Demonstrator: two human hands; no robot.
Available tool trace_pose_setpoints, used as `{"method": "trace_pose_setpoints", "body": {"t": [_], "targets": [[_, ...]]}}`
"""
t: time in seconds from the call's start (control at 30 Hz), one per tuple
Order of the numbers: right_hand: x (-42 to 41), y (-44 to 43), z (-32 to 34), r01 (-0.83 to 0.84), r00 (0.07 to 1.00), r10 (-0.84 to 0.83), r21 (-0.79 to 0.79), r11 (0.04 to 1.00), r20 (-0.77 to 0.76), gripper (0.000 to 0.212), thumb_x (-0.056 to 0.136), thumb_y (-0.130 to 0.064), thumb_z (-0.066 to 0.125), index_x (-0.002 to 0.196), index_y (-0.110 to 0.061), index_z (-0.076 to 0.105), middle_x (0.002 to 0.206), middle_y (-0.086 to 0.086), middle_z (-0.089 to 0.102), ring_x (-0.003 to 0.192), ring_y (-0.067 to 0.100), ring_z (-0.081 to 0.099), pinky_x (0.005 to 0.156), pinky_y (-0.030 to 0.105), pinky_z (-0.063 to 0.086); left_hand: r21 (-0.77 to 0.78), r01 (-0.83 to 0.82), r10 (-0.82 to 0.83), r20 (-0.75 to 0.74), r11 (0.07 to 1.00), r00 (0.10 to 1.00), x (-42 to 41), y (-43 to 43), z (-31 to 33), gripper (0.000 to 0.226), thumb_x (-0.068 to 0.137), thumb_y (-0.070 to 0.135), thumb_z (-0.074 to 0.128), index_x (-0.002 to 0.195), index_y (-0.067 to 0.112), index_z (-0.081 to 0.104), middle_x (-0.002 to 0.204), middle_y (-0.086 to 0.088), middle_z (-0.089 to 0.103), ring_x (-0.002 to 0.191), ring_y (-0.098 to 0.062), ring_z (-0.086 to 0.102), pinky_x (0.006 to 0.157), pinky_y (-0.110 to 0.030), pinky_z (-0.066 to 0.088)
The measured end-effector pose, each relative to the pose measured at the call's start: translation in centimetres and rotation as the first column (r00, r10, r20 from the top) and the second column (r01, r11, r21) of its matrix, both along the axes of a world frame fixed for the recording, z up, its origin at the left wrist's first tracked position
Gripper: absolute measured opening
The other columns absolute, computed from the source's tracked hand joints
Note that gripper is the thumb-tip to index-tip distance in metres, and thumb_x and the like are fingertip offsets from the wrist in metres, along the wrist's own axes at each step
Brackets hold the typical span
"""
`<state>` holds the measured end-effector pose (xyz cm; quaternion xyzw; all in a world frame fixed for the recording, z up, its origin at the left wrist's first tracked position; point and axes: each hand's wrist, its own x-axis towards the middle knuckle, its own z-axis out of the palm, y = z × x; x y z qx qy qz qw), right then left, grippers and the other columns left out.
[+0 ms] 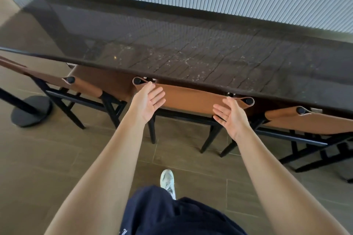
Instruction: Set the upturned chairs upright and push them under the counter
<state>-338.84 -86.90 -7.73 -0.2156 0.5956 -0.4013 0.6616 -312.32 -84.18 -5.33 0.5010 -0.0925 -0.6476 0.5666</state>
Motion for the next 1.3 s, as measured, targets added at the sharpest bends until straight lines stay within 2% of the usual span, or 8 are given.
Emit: {"method": "trace_pose_setpoints", "body": {"t": [0.13, 0.3, 0.47, 0.63, 0.77, 1.0, 1.3], "targets": [[-0.1, 4.0, 1.3, -0.070, 0.992, 0.062, -0.074, 0.995, -0.106, 0.042, 0.098, -0.038, 0.054, 0.137, -0.022, 0.051, 0.112, 0.005, 0.072, 0.105, 0.018, 0.067, 0.092, 0.038, 0.054, -0.017, -0.031, 0.033, 0.158, 0.999, 0.987, -1.3, 5.7, 1.0, 0.042, 0.100, 0.028, 0.050, 0.139, 0.012, 0.048, 0.124, -0.007, 0.065, 0.113, -0.021, 0.062, 0.101, -0.040, 0.048], [0.3, 8.4, 2.3, -0.140, 0.985, 0.127, -0.112, 0.984, -0.116, 0.036, 0.096, -0.038, 0.057, 0.130, -0.025, 0.058, 0.111, 0.003, 0.072, 0.106, 0.017, 0.067, 0.095, 0.040, 0.053, 0.011, -0.090, 0.083, 0.286, 0.996, 0.955, -1.4, 12.5, 1.5, 0.030, 0.099, 0.030, 0.052, 0.127, 0.020, 0.057, 0.123, -0.004, 0.066, 0.112, -0.017, 0.063, 0.101, -0.038, 0.048], [3.6, 11.7, 3.4, -0.244, 0.965, 0.228, -0.127, 0.961, -0.129, 0.028, 0.096, -0.039, 0.057, 0.121, -0.029, 0.062, 0.111, 0.003, 0.072, 0.106, 0.017, 0.067, 0.094, 0.039, 0.053, 0.001, -0.193, 0.177, 0.391, 0.981, 0.903, 1.4, 17.6, 1.9, 0.036, 0.099, 0.021, 0.053, 0.135, 0.020, 0.053, 0.117, 0.002, 0.068, 0.110, -0.012, 0.064, 0.101, -0.035, 0.048], [9.0, 13.4, 4.2, -0.359, 0.928, 0.331, -0.169, 0.918, -0.173, 0.023, 0.097, -0.041, 0.053, 0.116, -0.032, 0.062, 0.111, 0.000, 0.071, 0.106, 0.015, 0.066, 0.093, 0.037, 0.053, -0.016, -0.277, 0.259, 0.403, 0.961, 0.877, 5.9, 20.5, 2.5, 0.038, 0.097, 0.025, 0.058, 0.134, 0.021, 0.054, 0.116, 0.001, 0.069, 0.107, -0.012, 0.065, 0.099, -0.034, 0.050], [14.1, 14.4, 4.2, -0.410, 0.909, 0.383, -0.182, 0.894, -0.166, 0.022, 0.097, -0.042, 0.053, 0.115, -0.033, 0.063, 0.111, -0.001, 0.071, 0.107, 0.015, 0.066, 0.093, 0.037, 0.053, -0.012, -0.275, 0.254, 0.428, 0.961, 0.868, 10.6, 22.0, 2.8, 0.032, 0.098, 0.030, 0.055, 0.129, 0.024, 0.055, 0.117, 0.002, 0.068, 0.107, -0.013, 0.065, 0.100, -0.035, 0.049], [26.0, 16.9, 3.9, -0.389, 0.921, 0.387, -0.144, 0.910, -0.044, 0.035, 0.096, -0.038, 0.056, 0.128, -0.025, 0.060, 0.108, 0.004, 0.074, 0.103, 0.017, 0.070, 0.089, 0.038, 0.055, -0.020, -0.218, 0.202, 0.470, 0.976, 0.860, 21.8, 25.1, 4.2, 0.040, 0.096, 0.029, 0.059, 0.135, 0.023, 0.052, 0.115, 0.003, 0.069, 0.107, -0.013, 0.066, 0.098, -0.036, 0.050], [38.2, 18.4, 4.4, -0.385, 0.922, 0.387, -0.107, 0.917, -0.002, 0.042, 0.101, -0.036, 0.049, 0.138, -0.017, 0.050, 0.115, 0.008, 0.071, 0.107, 0.020, 0.067, 0.092, 0.039, 0.053, -0.013, -0.212, 0.194, 0.459, 0.977, 0.867, 32.2, 25.2, 4.4, 0.016, 0.098, 0.032, 0.054, 0.114, 0.030, 0.056, 0.115, 0.002, 0.069, 0.105, -0.013, 0.066, 0.098, -0.037, 0.051]]}}
